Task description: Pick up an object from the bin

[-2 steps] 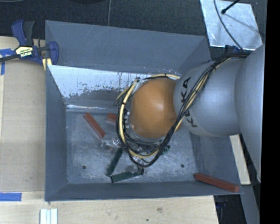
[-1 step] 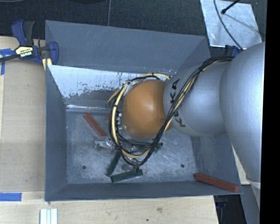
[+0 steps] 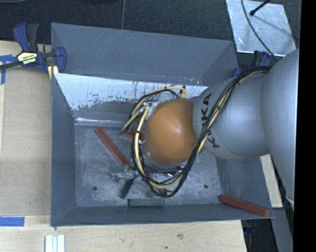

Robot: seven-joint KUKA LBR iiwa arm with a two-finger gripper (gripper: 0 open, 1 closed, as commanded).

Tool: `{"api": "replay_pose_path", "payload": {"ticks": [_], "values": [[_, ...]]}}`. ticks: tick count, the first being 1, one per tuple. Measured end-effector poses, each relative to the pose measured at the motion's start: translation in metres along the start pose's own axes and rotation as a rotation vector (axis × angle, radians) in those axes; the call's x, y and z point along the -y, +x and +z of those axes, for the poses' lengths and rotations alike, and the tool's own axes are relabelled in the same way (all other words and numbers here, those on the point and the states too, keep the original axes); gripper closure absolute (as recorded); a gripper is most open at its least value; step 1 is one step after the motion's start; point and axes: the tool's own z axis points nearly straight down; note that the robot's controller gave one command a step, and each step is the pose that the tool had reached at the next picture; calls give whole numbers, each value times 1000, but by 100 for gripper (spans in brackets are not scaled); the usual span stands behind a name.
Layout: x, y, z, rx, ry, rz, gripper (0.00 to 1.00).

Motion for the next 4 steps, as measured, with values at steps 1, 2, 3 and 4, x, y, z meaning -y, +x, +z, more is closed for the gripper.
{"api": "replay_pose_path", "payload": {"ticks": [1,2,3,4], "values": [[0,-1,-1,2,1,0,100],[1,-2,-36,4,4,3,100],[2,-2,-43,4,3,6,100],[3,-3,-60,5,4,9,100]]}}
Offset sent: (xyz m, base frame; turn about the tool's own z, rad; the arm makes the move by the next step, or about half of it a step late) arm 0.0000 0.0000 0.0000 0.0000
